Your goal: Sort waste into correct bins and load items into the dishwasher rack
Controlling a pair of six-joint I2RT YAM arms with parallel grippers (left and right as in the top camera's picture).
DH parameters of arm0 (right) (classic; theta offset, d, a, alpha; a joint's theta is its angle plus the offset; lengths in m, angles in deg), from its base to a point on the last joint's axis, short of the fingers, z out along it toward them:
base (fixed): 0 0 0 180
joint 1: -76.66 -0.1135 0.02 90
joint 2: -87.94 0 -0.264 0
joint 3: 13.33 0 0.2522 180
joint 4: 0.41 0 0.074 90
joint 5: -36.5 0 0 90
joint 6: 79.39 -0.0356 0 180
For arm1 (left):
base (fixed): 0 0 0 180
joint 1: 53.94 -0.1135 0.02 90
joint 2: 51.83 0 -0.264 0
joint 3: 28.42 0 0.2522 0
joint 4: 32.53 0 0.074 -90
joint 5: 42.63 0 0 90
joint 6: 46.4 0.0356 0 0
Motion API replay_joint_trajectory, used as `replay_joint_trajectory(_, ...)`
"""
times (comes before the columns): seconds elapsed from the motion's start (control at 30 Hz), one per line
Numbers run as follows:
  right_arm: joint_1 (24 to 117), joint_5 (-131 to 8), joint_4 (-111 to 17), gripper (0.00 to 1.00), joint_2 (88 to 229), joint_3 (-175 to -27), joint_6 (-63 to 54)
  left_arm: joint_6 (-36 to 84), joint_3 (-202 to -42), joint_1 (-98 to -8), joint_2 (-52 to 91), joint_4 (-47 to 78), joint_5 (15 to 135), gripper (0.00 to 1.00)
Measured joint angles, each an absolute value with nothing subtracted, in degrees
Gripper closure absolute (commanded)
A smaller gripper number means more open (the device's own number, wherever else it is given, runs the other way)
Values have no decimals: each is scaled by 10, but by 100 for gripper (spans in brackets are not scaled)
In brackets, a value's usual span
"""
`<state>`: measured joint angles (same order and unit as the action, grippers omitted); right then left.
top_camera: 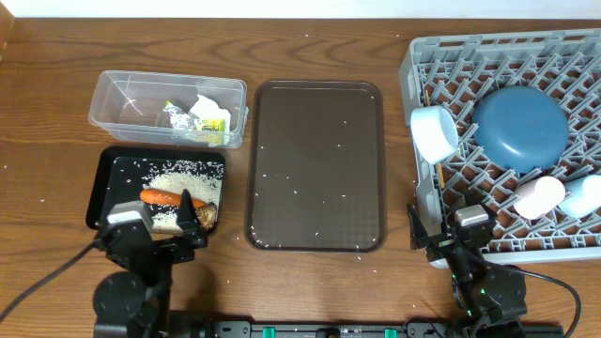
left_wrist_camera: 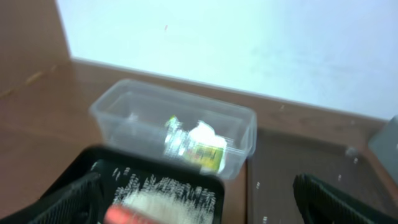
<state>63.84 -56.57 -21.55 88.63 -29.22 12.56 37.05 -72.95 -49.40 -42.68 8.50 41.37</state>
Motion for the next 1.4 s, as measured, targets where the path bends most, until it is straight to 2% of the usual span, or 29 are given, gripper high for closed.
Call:
replay_joint_trajectory(0.23, 638, -565, -215, 1, 886, -292, 126, 383, -614, -494, -505, 14, 430, 2)
replay_joint_trajectory(0.63, 638, -565, -215, 1, 887, -292, 126, 390, -478, -494, -512, -53, 433, 2)
replay_joint_trajectory(0.8, 638, -566, -214, 1, 886, -292, 126, 390, -467, -494, -512, -95, 436, 2)
replay_joint_trajectory(1.4, 638, -566, -214, 1, 886, -292, 126, 390, -466, -494, -512, -96, 436, 2)
